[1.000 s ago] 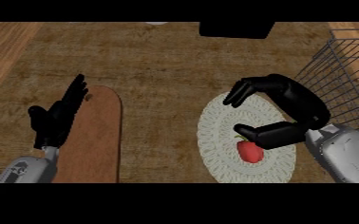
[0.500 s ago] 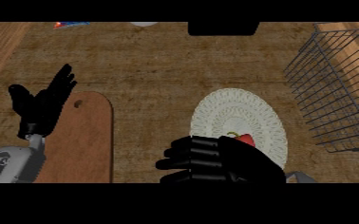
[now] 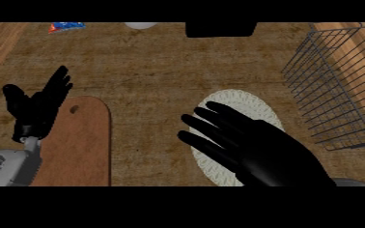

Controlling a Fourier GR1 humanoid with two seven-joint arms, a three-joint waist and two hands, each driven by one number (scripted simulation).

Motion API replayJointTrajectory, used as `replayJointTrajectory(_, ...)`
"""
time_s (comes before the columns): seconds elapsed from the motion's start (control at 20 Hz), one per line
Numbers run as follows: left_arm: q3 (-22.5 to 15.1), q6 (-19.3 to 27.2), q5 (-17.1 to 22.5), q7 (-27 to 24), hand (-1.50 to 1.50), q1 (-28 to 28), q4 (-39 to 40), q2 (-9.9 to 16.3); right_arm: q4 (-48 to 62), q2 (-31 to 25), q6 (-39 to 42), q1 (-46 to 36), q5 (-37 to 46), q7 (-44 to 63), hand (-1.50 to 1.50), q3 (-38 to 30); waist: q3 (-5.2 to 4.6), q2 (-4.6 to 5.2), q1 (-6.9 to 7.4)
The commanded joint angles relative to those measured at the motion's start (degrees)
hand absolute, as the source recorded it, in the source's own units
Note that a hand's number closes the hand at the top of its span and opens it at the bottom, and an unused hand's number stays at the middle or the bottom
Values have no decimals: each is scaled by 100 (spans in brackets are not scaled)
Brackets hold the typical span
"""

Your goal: Pick the bell pepper from the placemat and place it in the basket

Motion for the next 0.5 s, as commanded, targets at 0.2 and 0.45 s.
replayJointTrajectory(0.2, -59, -49, -128, -49, 0, 112, -164, -36, -587, -397, 2320, -1285, -1332, 2251, -150, -1072, 5, 59, 142)
replayJointTrajectory(0.45, 194, -185, 81, 456, 0, -146, -298, 175, -364, -613, 3322, -1409, -2841, 2697, -150, -1583, 19, 77, 155)
